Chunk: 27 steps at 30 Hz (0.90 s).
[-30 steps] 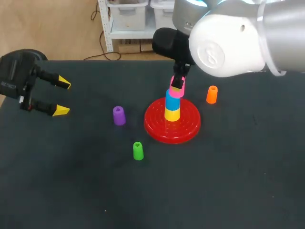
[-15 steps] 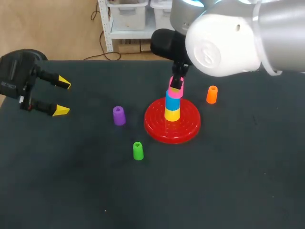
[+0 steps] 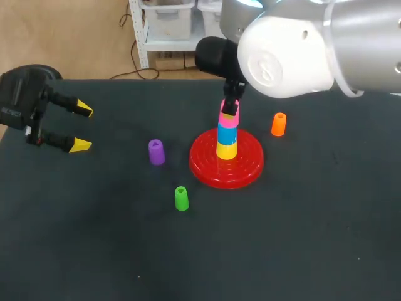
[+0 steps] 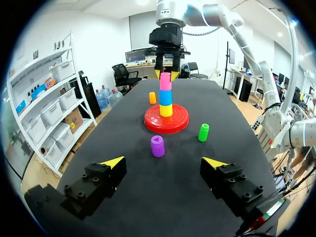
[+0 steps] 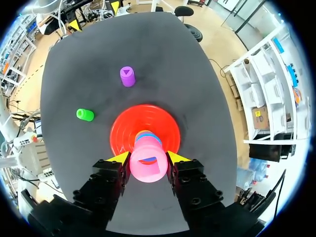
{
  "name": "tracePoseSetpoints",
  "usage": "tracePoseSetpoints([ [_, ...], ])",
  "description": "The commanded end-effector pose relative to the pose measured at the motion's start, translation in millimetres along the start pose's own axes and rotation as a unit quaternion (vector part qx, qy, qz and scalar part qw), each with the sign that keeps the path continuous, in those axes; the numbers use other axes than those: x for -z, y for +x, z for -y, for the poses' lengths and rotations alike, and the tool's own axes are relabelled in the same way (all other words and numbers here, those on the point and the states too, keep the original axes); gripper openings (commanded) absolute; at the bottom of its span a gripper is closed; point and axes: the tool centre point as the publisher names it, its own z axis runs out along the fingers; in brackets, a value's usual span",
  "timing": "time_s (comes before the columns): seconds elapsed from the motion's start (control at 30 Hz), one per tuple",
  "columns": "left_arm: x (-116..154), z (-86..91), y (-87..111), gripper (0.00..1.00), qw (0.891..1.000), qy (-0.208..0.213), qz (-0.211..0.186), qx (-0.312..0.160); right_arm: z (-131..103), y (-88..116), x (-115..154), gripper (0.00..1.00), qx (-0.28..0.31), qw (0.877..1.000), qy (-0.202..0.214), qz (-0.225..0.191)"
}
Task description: Pick up and stack the cylinders on the red base in this order: pink,purple,orange,green
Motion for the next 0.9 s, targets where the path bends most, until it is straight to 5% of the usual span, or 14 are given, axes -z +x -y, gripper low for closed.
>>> tracePoseSetpoints([
  [0.03, 0.0, 0.2, 1.4, 1.0, 1.0, -0.001, 0.002, -0.002, 1.3, -1.1, -3.3, 0.0, 0.001, 1.0, 0.004, -0.004],
  [0.9, 0.0, 0.2, 1.4, 1.0, 1.0, -0.001, 0.002, -0.002, 3.8, 1.9, -21.0, 0.0, 0.007, 1.0, -0.002, -0.027],
])
